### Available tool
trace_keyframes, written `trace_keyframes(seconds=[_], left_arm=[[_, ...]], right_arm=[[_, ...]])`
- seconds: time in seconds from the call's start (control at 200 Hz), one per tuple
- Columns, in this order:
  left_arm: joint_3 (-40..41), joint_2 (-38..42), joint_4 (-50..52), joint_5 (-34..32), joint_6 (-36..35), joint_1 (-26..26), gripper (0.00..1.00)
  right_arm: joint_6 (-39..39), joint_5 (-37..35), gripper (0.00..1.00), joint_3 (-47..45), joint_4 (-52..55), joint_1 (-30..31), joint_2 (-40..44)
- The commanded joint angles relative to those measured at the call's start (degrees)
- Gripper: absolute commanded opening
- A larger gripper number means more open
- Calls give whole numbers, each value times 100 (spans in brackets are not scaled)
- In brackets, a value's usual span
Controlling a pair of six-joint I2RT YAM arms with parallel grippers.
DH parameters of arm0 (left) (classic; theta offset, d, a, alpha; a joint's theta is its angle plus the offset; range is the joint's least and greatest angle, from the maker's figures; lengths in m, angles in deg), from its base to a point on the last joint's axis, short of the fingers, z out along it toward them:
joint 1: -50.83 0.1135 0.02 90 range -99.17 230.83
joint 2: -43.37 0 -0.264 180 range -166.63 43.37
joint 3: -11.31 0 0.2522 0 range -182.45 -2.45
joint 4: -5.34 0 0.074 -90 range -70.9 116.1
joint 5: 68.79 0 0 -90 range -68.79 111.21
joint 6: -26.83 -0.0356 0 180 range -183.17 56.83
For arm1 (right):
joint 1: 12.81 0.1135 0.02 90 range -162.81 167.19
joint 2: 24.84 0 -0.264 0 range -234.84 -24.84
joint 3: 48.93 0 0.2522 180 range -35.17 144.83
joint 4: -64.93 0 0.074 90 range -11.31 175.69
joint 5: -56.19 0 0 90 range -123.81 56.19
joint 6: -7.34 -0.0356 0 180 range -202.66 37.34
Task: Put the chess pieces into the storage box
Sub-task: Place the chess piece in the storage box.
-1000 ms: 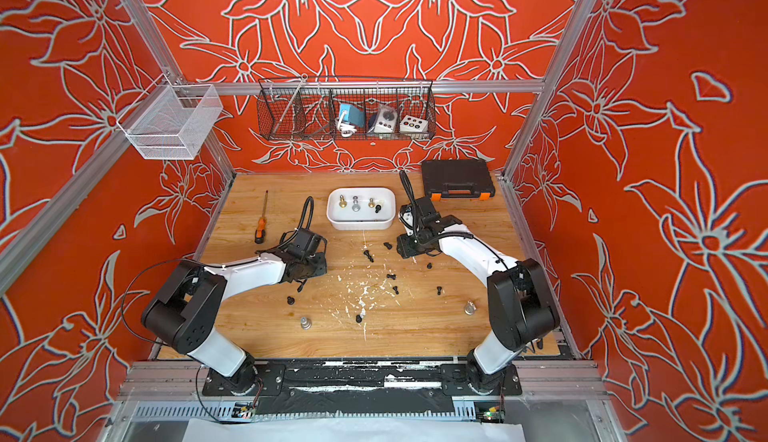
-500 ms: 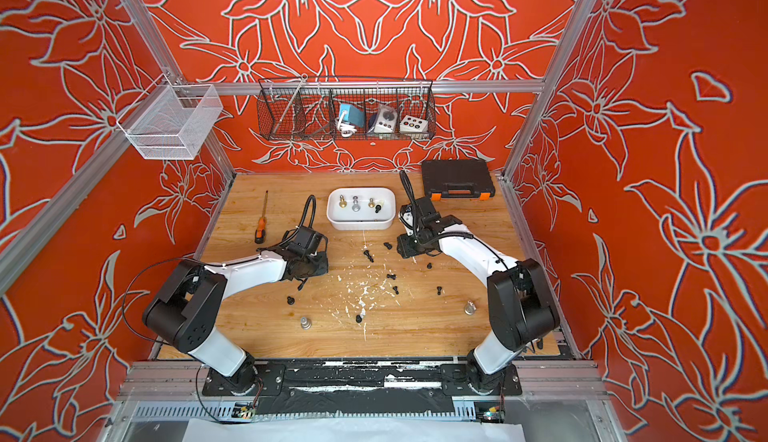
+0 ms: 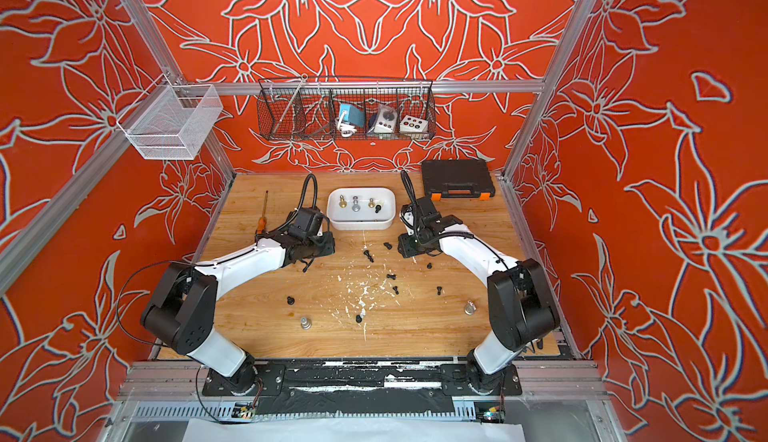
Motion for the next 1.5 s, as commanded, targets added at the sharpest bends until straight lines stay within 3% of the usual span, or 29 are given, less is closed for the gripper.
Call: trace_keyframes(seconds=[0.0, 0.47, 1.061, 1.286, 1.496], left_arm=[[-454, -93, -114, 148, -81, -36, 19], [-2216, -1594, -169, 487, -314, 48, 20], [-2481, -2081, -324, 794, -320, 588, 22], [-2458, -2079, -347, 804, -283, 597, 35], [-2338, -1900, -373, 813, -322, 614, 38]], right_arm=[[-43, 38, 49, -48, 63, -21, 38], [-86, -124, 49, -217, 126, -39, 271], [-143, -126, 49, -262, 140, -39, 309], [-161, -151, 49, -274, 167, -39, 373], [-175, -176, 48, -301, 188, -39, 423]])
